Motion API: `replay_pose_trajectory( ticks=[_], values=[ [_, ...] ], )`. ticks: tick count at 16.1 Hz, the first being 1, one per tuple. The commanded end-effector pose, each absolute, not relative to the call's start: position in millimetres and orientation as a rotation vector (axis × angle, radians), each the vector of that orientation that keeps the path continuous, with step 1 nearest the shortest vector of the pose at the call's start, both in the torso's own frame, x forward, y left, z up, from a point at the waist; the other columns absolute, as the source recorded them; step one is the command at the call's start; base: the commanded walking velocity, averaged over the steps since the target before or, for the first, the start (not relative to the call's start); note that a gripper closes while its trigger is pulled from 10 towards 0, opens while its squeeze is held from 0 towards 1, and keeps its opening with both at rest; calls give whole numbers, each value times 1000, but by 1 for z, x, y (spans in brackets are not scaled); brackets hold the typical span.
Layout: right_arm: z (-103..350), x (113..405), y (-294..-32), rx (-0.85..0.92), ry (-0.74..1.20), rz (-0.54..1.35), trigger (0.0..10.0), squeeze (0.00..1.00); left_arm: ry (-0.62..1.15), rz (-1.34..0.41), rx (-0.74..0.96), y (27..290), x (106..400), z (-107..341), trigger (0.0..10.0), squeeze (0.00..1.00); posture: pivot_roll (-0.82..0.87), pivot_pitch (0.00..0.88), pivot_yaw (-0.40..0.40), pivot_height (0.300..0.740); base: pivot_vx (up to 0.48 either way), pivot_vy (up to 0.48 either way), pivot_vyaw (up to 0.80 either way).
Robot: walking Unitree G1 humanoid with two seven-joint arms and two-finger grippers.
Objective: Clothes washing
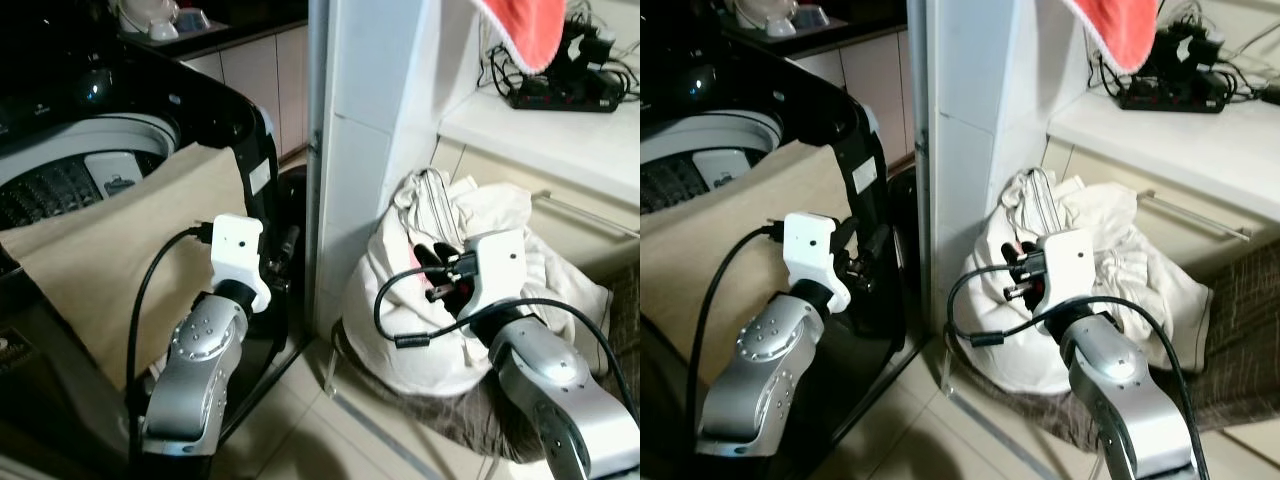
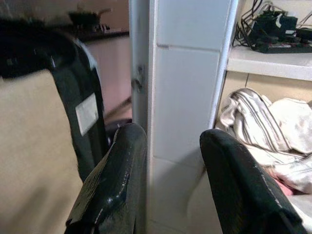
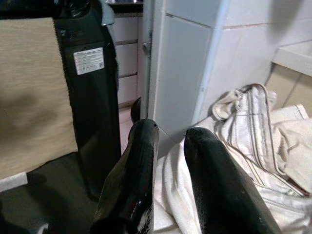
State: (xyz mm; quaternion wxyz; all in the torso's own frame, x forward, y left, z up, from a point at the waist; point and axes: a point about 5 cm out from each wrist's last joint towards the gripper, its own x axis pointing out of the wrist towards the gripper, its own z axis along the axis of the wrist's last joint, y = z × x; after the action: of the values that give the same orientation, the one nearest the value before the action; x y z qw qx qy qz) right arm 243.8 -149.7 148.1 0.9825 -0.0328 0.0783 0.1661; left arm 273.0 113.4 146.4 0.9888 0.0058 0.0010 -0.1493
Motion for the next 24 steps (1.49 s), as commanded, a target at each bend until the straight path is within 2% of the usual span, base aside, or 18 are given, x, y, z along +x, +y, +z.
replay_pose_trajectory(
  ticks=[1,6,9,12,24],
  values=[
    [147,245,-149,-61,167,349,10000,0,-25,-298,32,111,271,152,10000,0,-60,0,-26,740,296,0,0],
    [142,248,-142,-57,184,361,10000,0,-32,-281,33,118,275,159,10000,0,-39,4,-12,740,294,0,-119],
    [145,248,-142,-15,169,366,10000,0,-33,-306,46,113,274,159,10000,0,-41,6,-4,740,294,0,0],
    [141,247,-145,-16,190,346,10000,0,-33,-326,48,109,273,159,10000,0,-41,6,0,740,294,0,-746],
    [141,253,-150,-24,194,326,10000,0,-15,-333,49,109,270,155,10000,0,-45,6,3,740,293,0,-37]
  ],
)
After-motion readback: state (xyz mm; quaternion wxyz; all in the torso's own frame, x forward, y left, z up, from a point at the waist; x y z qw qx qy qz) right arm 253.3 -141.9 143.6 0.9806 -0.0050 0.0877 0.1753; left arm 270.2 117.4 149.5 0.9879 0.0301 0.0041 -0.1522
